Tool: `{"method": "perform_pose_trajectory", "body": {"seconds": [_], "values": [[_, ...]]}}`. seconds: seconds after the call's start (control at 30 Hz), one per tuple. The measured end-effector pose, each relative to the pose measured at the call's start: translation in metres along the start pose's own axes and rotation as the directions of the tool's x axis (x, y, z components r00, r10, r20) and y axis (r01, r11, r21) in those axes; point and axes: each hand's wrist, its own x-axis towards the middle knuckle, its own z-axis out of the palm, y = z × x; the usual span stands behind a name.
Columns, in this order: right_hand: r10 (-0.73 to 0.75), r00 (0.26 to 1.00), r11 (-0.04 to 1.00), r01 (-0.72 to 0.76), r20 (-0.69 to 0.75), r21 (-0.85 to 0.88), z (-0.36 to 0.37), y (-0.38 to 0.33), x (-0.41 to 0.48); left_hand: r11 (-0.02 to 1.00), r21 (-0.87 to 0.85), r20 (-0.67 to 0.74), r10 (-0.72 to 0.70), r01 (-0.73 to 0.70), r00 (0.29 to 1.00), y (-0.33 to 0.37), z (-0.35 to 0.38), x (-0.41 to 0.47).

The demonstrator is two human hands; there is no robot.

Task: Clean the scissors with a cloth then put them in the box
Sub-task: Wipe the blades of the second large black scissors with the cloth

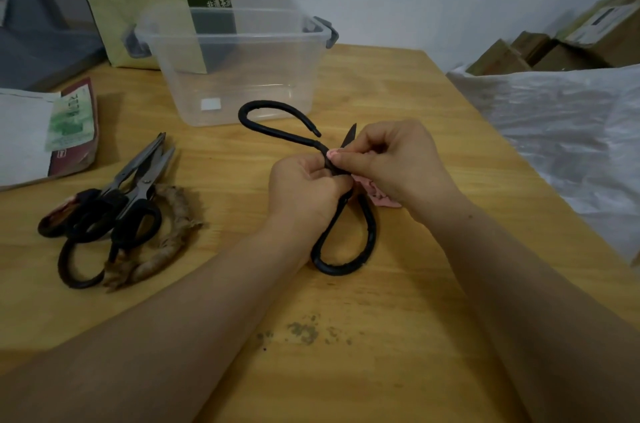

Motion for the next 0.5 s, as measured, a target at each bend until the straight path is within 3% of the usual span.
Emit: {"method": "perform_pose_trajectory", "body": {"seconds": [0.27,0.4,0.5], "values": [[0.178,0.979,0.980,-0.166,-0.102,0.113,0.007,-0.001,0.006,0.999,0.040,-0.010,0.012,-0.012,1.000,-0.001,0.002,-0.002],[0.156,0.980,0.982,-0.141,-0.126,0.122,0.004,0.001,0.007,1.000,-0.014,-0.002,-0.012,0.012,1.000,0.001,0.003,-0.002],[0.048,0.990,0.989,-0.029,-0.133,0.147,-0.006,0.002,0.005,0.999,-0.044,0.019,-0.025,0.025,1.000,0.004,0.004,-0.003]]}}
